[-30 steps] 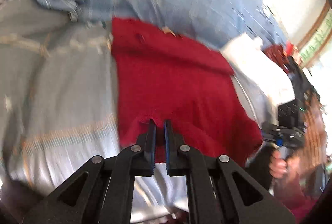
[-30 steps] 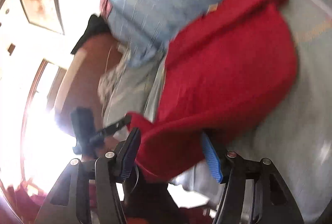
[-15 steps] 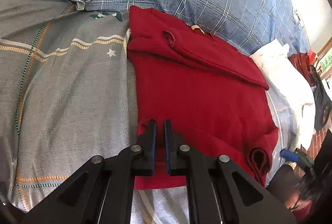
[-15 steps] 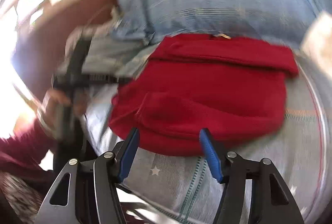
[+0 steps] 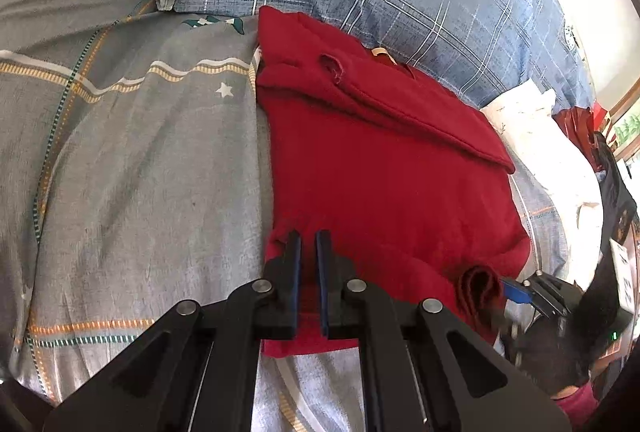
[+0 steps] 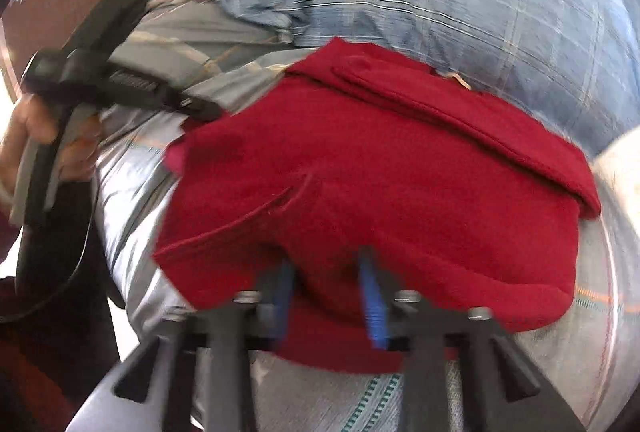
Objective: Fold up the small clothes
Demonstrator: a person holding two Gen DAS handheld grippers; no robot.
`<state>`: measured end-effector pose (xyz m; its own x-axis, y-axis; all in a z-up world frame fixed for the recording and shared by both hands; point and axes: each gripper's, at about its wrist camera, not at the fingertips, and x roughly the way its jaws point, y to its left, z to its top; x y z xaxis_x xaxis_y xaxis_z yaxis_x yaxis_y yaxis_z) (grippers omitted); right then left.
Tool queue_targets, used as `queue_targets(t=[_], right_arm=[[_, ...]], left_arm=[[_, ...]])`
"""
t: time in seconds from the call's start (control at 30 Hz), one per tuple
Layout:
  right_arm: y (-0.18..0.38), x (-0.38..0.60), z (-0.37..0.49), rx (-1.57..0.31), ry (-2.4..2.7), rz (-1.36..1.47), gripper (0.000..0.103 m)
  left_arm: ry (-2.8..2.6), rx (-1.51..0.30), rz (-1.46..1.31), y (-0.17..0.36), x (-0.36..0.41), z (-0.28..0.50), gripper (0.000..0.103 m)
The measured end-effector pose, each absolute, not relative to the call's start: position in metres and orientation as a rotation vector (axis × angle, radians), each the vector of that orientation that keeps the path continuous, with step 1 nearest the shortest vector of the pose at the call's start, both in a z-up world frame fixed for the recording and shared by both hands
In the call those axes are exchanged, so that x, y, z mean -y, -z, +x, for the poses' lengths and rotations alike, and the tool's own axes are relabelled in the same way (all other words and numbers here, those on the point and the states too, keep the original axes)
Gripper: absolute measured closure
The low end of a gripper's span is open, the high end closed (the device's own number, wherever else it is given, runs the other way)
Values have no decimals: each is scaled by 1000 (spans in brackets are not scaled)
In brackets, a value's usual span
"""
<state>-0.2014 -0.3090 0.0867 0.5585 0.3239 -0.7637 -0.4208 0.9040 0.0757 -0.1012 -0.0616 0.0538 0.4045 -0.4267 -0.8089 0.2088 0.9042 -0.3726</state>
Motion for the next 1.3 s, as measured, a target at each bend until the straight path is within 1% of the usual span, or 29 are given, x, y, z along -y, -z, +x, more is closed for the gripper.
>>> queue_targets(t=[0.07,0.2,0.3,0.4,0.6,0.77,0.87,1.1,1.3], right_arm=[[-92,325,-201,-870,-437,-12,94],[-131,385,-226,-734,-419,241,95],[-159,440,-255,-625,-364,380,95],[-172,477,-279,-580,-325,462,94],[-155,482,-291,-633,-271,462,95],[-155,477,-288,-625,-276,467,94],[-165,474,-276,-607,-262,437,94],[-191,477,-230,-530,-209,376,95],[-197,479,-191,-525,-168,329,95]], left_arm=[[407,-1085,-231,-55,59,-103,98],[426,-1062,-235,-68,52,-118,98],[469,-1036,-221,-84,52,-137,98],[531,-1022,-207,-97,54,-160,98],[586,-1035,-155,-99,68,-197,98],[561,-1058,-195,-93,58,-194,98],[551,-1010,-219,-106,54,-183,98],[515,-871,-226,-144,65,-130,98],[472,-840,-216,-153,79,-78,98]])
